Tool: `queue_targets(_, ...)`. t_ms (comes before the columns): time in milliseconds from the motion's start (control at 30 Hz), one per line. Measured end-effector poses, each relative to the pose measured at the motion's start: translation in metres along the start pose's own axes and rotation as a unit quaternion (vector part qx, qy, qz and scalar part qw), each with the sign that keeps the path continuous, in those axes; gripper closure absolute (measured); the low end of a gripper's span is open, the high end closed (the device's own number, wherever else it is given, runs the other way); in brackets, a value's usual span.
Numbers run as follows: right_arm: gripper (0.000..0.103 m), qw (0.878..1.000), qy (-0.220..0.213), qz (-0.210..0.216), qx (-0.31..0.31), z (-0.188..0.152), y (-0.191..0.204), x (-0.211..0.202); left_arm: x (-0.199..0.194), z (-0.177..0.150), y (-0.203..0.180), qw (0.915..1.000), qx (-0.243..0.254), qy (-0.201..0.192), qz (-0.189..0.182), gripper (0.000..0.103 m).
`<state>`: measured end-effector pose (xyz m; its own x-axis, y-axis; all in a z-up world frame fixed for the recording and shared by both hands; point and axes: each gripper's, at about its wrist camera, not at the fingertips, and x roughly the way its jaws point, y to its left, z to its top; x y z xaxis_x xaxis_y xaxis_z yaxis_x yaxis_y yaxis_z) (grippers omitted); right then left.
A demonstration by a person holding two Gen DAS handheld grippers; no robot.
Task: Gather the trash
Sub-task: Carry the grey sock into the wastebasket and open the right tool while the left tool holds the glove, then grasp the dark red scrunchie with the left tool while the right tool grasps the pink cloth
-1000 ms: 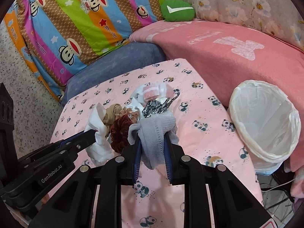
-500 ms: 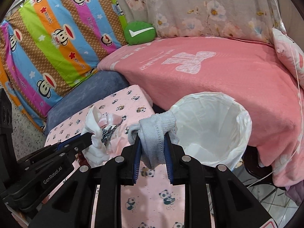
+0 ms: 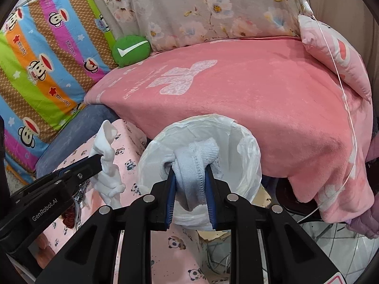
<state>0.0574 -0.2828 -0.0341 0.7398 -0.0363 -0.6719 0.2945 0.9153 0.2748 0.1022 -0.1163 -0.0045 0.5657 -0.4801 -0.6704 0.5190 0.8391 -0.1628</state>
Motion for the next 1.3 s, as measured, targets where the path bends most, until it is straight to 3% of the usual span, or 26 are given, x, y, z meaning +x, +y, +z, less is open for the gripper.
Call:
queue_targets(233, 0.076, 1.000, 0.006, -0.001, 0.003, 0.005, -0.009, 0.021, 0.029, 0.011, -0.013, 0.9995, 0.009, 0.017, -0.023, 0.086)
queue_targets(267, 0.073, 1.000, 0.007, -0.001, 0.003, 0.007, -0.008, 0.023, 0.034, 0.013, -0.011, 0.9994, 0.004, 0.025, -0.024, 0.080)
queue_targets(333, 0.069, 1.000, 0.003, -0.002, 0.004, 0.009, -0.007, 0.027, 0.040, 0.015, -0.007, 0.9993, -0.012, 0.029, -0.018, 0.044)
queue_targets(433, 0.057, 1.000, -0.004, -0.005, -0.003, 0.011, -0.002, 0.029, 0.036, 0.016, 0.002, 0.9995, -0.030, 0.009, 0.005, 0.028)
queue_targets(567, 0.050, 1.000, -0.006, 0.003, -0.005, 0.009, 0.007, 0.027, 0.033, 0.017, 0.018, 0.9986, -0.050, 0.010, 0.018, 0.027)
queue_targets(900, 0.049, 1.000, 0.008, 0.016, -0.022, -0.001, 0.037, 0.022, 0.011, 0.004, 0.048, 0.9954, -0.077, 0.001, 0.058, 0.027)
queue_targets(1300, 0.044, 0.996, 0.031, 0.042, -0.073, -0.039, 0.091, 0.005, -0.021, -0.028, 0.088, 0.9873, -0.117, 0.006, 0.107, 0.027)
